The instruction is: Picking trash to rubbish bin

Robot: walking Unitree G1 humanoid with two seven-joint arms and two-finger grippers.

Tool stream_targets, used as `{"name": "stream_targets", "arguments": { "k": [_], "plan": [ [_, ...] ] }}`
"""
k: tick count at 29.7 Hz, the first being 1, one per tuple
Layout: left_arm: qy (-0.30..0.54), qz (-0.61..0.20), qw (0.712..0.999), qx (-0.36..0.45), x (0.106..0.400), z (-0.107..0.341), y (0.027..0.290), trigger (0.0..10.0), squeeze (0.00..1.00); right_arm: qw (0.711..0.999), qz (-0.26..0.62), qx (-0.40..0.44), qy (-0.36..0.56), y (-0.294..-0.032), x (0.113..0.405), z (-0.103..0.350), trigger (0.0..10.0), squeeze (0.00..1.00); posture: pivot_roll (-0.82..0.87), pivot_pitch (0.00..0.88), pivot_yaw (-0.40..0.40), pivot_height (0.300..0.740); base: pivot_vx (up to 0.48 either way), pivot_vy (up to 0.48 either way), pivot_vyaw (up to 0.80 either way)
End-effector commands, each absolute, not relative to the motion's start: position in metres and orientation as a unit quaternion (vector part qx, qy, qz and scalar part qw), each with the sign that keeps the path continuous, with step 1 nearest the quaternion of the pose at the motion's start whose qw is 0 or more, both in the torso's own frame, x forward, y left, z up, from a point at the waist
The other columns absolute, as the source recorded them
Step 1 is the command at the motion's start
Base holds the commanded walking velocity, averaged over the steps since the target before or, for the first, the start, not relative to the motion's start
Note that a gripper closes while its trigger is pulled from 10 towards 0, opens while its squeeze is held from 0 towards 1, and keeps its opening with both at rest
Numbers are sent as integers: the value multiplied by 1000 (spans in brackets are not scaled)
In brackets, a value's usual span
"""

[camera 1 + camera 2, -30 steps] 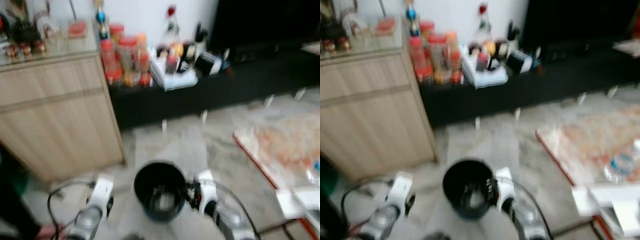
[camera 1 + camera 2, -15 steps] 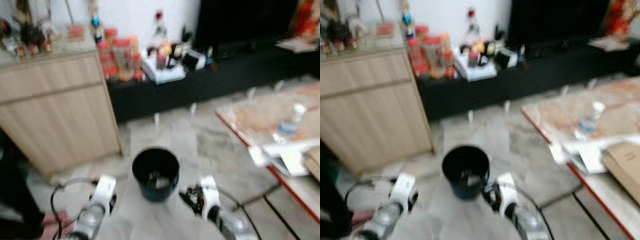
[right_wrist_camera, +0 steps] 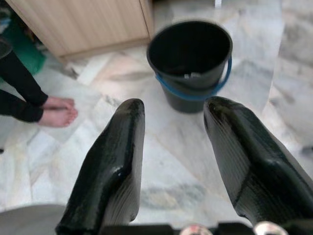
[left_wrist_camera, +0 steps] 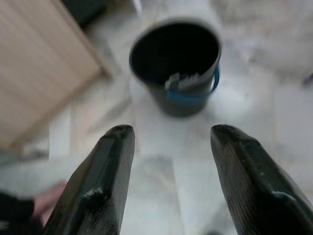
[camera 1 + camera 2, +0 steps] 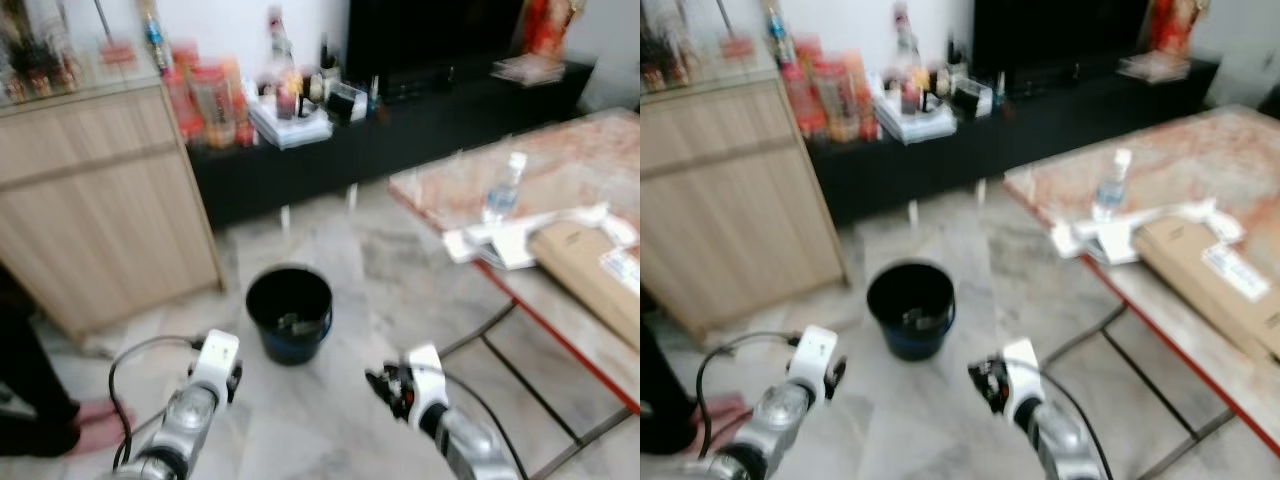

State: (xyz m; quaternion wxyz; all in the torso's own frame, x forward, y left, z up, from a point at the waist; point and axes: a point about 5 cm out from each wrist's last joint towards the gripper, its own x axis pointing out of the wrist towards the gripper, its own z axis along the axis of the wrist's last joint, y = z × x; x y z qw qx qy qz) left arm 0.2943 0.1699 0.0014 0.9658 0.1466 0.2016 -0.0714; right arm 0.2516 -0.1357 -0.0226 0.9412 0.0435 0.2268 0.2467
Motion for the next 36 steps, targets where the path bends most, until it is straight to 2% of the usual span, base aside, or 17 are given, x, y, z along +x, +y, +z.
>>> {"name": "stream_targets", "arguments": {
  "k": [1,5,9,18,24,32,36],
  "plan": [
    [158,-75,973,149,304,15,167,10000,0,950,245,35,188,-134,266,-8,10000,0,49,18,-8,740,0,0,0],
    [109,-71,982,137,316,32,160,10000,0,959,241,20,147,-128,278,7,10000,0,50,13,-7,740,0,0,0],
    [36,-71,990,117,332,60,147,10000,0,974,217,20,55,-122,300,41,10000,0,50,5,-6,740,0,0,0],
    [-72,-45,993,76,357,113,136,10000,0,984,144,-3,-100,-128,333,114,10000,0,54,0,-5,740,0,0,0],
    [-127,-63,987,76,363,138,122,10000,0,984,100,-5,-146,-135,339,137,10000,0,66,0,-1,740,0,0,0],
    [-128,-63,988,61,365,142,114,10000,0,985,75,5,-154,-133,339,142,10000,0,77,0,-2,740,0,0,0],
    [-121,-75,988,65,365,140,109,10000,0,986,81,15,-148,-122,338,140,10000,0,84,0,10,740,0,0,0]
  ]
}}
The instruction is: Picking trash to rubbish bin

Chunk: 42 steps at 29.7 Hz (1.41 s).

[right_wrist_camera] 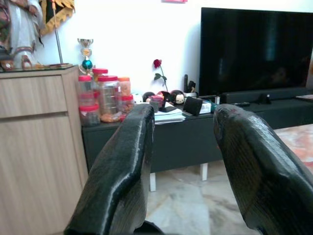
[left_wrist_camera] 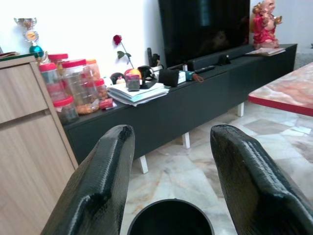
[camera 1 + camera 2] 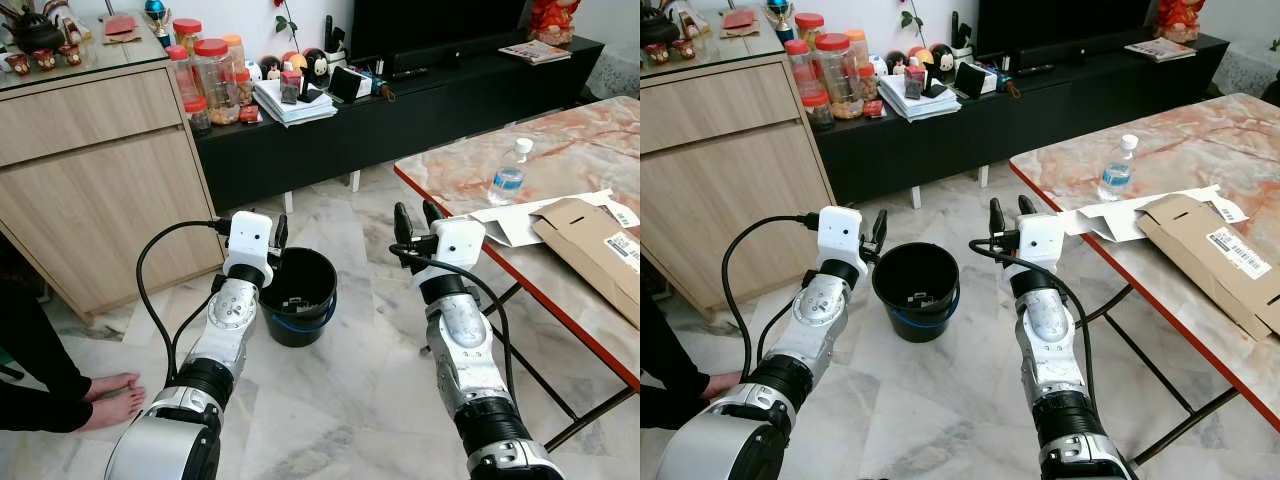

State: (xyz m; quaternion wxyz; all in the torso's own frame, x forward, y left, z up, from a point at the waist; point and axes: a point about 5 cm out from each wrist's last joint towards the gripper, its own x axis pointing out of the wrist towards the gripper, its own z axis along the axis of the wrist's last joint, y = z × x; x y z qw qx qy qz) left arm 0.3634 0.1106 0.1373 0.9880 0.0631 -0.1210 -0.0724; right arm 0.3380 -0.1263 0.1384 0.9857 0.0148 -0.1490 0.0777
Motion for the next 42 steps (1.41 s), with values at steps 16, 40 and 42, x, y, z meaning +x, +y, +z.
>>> {"name": "stream_targets", "arguments": {
  "k": [16,40,42],
  "plan": [
    [-149,-91,982,77,365,150,107,10000,0,992,61,7,-113,-124,338,126,10000,0,91,0,26,740,0,0,-450],
    [-130,-107,984,64,360,140,92,10000,0,995,10,-4,-103,-139,337,124,10000,0,58,0,10,740,0,0,-600],
    [-129,-107,984,64,360,140,92,10000,0,995,10,-4,-103,-139,338,125,10000,0,57,0,11,740,0,0,-800]
  ]
}}
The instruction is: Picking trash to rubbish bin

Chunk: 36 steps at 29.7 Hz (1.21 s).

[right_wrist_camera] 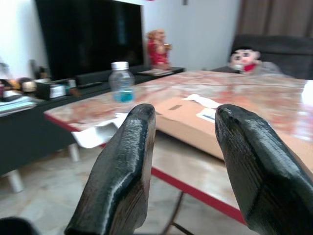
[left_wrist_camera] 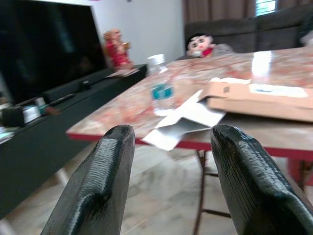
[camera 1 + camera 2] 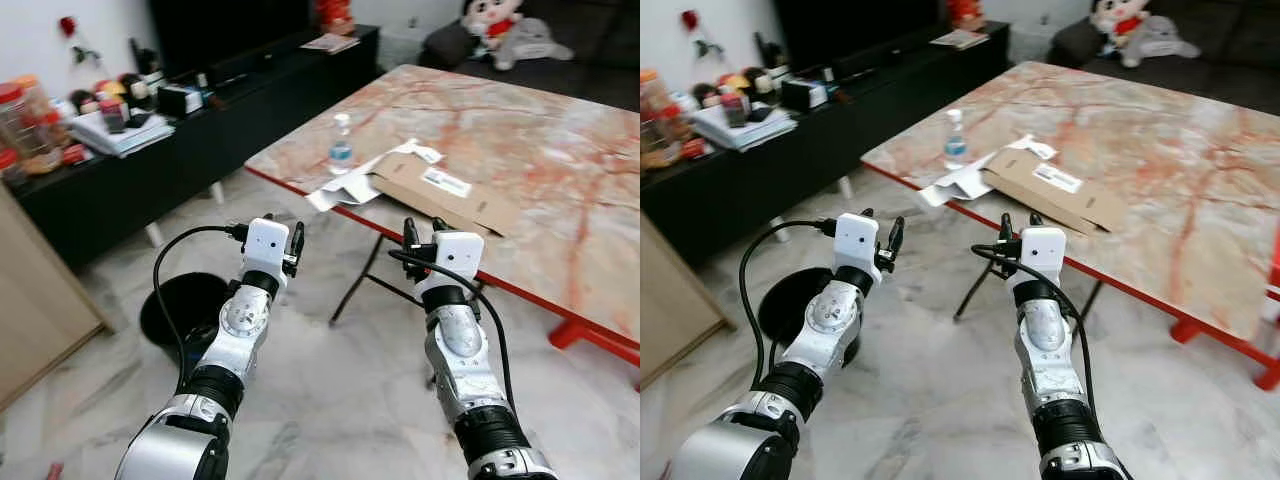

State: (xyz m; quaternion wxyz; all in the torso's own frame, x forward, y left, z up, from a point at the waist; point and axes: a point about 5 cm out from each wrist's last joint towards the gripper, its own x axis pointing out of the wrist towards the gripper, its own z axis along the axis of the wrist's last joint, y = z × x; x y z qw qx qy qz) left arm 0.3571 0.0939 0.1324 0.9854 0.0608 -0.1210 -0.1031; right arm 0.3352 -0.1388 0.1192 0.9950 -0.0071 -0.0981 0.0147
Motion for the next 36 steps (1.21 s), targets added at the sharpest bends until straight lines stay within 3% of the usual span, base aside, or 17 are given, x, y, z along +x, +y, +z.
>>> {"name": "stream_targets", "arguments": {
  "k": [1,30,36],
  "plan": [
    [-128,-107,984,64,361,140,92,10000,0,995,10,-5,-103,-139,338,125,10000,0,57,0,11,740,0,0,-800],
    [-128,-116,984,51,360,142,88,10000,0,995,20,-1,-101,-130,337,126,10000,0,50,0,17,740,0,0,-800],
    [-128,-113,984,49,360,142,89,10000,0,995,27,4,-101,-127,337,126,10000,0,50,0,15,740,0,0,-84]
  ]
}}
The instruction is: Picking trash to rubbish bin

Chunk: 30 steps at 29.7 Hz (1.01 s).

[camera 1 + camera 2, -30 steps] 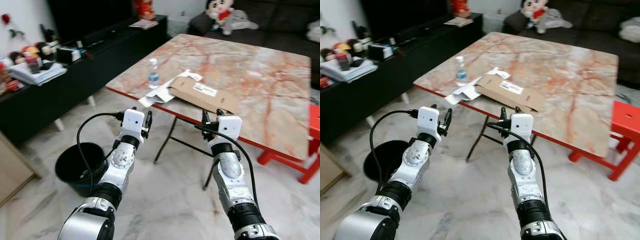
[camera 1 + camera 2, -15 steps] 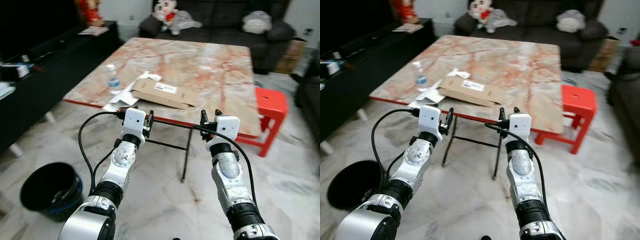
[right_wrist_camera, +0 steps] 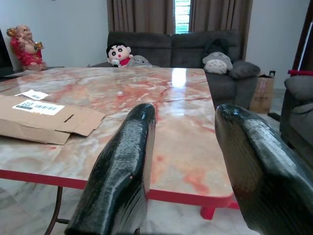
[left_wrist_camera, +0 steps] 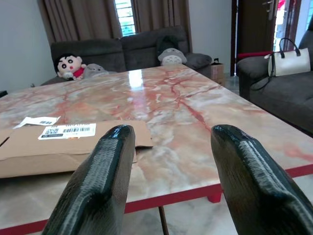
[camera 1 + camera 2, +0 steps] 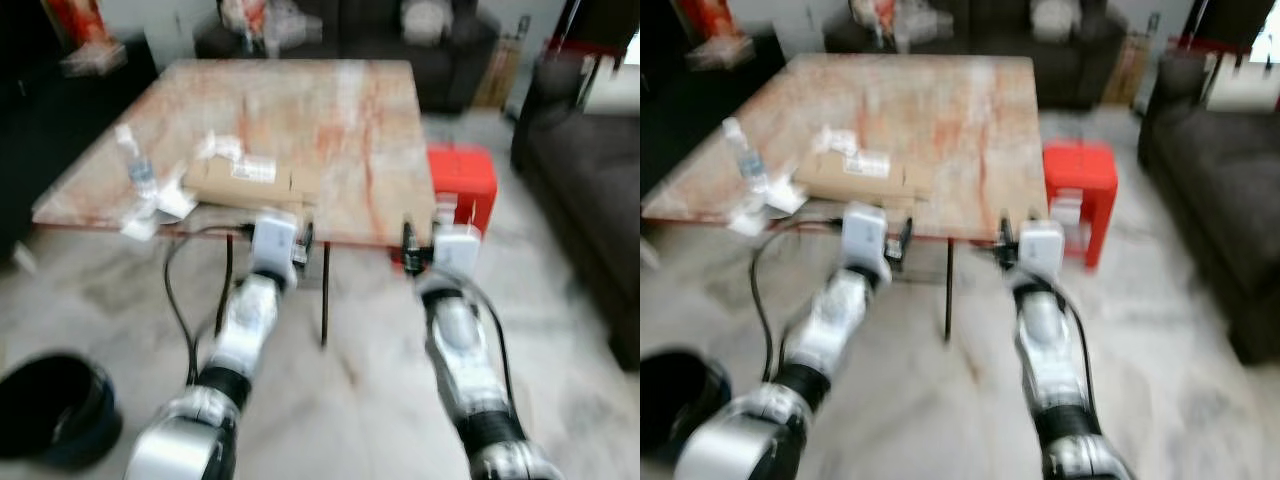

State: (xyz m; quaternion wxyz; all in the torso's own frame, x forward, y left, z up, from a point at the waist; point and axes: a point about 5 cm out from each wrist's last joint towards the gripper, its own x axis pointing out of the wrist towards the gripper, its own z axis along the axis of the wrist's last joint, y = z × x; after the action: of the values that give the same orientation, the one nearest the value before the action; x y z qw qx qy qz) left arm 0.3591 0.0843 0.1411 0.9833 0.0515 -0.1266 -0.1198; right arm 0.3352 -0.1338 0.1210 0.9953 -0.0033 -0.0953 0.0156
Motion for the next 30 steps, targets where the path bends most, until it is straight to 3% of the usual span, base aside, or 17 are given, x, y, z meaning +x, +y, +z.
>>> {"name": "stream_targets", "arguments": {
  "k": [1,21,30],
  "plan": [
    [-128,-111,984,49,360,143,89,10000,0,994,27,3,-101,-127,337,126,10000,0,49,0,16,740,0,0,0],
    [-125,-110,986,30,359,143,90,10000,0,994,40,1,-105,-123,336,129,10000,0,52,0,10,740,0,0,0],
    [-117,-105,987,30,360,141,93,10000,0,994,43,4,-103,-121,336,128,10000,0,53,0,10,740,0,464,0]
  ]
}}
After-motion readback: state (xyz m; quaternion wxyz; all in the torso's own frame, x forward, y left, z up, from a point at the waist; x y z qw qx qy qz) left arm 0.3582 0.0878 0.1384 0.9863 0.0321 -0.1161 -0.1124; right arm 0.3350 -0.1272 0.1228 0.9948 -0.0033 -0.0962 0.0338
